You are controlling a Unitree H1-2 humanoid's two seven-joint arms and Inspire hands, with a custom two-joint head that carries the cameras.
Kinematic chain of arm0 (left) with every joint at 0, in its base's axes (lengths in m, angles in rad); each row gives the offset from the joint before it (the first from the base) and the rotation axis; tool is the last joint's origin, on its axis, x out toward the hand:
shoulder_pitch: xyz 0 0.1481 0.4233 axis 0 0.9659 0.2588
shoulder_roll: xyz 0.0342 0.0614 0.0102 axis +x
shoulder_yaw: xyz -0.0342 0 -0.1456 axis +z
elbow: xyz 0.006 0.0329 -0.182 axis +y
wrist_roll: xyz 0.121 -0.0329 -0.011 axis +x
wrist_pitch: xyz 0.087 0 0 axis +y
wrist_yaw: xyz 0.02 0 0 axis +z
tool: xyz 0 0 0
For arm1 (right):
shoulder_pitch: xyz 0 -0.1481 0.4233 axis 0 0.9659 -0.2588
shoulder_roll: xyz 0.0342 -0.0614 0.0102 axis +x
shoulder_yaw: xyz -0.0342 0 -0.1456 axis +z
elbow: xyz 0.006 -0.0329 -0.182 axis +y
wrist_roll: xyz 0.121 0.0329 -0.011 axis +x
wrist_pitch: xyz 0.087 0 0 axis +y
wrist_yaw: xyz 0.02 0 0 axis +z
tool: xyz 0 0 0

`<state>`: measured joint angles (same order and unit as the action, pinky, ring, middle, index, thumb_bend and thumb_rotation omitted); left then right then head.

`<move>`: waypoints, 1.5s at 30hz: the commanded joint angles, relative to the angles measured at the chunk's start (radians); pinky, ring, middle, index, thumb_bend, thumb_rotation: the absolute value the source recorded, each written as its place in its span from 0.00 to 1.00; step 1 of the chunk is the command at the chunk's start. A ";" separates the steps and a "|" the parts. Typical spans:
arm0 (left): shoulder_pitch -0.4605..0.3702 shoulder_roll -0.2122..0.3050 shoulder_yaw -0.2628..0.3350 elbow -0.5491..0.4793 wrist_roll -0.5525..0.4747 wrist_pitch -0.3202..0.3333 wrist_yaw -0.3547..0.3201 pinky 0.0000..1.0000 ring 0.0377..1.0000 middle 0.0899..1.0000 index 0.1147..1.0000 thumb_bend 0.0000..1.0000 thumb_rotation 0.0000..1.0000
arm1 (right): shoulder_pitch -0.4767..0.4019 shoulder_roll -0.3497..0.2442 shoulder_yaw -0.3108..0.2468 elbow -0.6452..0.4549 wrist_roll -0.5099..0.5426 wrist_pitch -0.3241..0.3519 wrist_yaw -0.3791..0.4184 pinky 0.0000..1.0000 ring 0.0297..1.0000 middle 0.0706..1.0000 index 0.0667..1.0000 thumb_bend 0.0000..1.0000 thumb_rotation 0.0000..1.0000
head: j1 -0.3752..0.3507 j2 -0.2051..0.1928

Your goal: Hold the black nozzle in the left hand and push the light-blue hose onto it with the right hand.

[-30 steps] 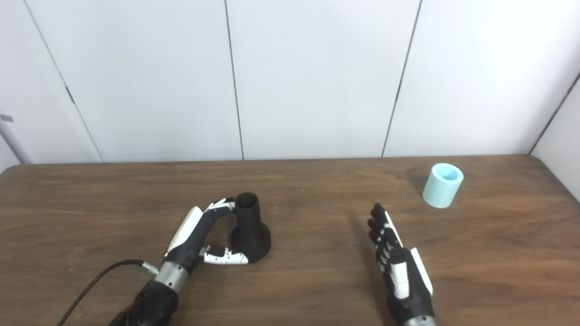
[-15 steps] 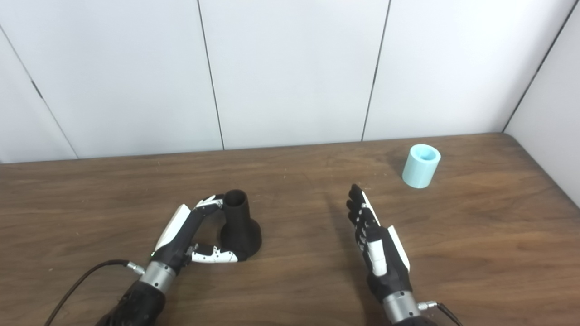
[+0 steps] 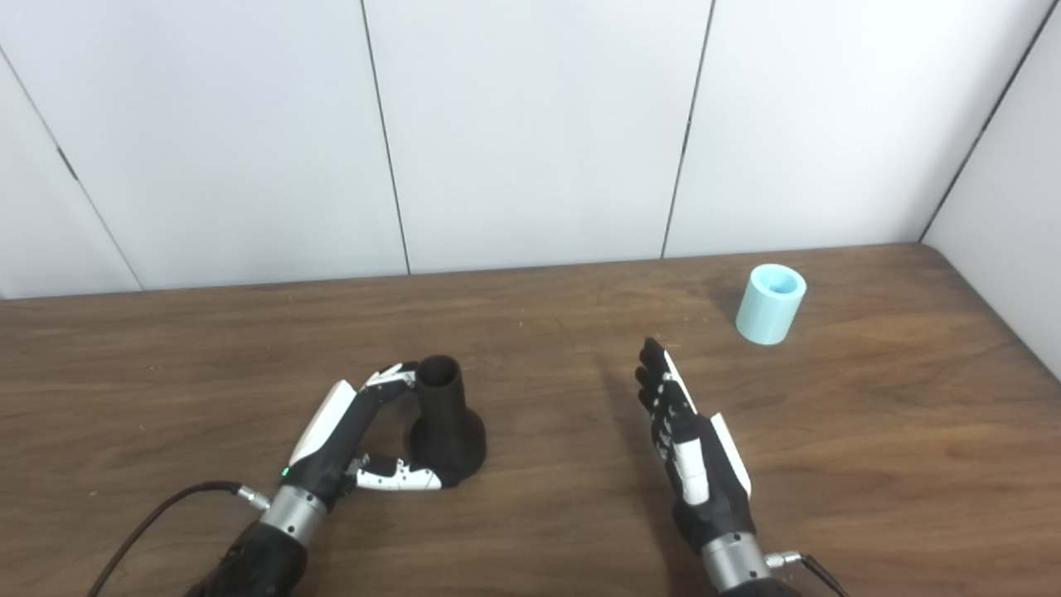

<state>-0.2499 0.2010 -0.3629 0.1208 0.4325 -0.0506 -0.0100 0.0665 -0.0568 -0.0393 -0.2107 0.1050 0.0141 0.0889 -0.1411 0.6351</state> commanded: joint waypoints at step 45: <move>0.006 0.048 0.031 0.371 0.020 -0.264 0.044 1.00 0.93 0.77 0.42 0.52 0.08 | -0.030 0.048 0.014 0.016 -0.105 -0.072 -0.082 0.95 0.90 0.90 0.84 0.76 0.92 | -0.179 -0.187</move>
<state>-0.3627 0.2476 -0.3025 0.3765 0.4123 -0.3024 0.0272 0.0509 0.0088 -0.0164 -0.1454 0.0215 -0.0456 0.0171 -0.3191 0.4464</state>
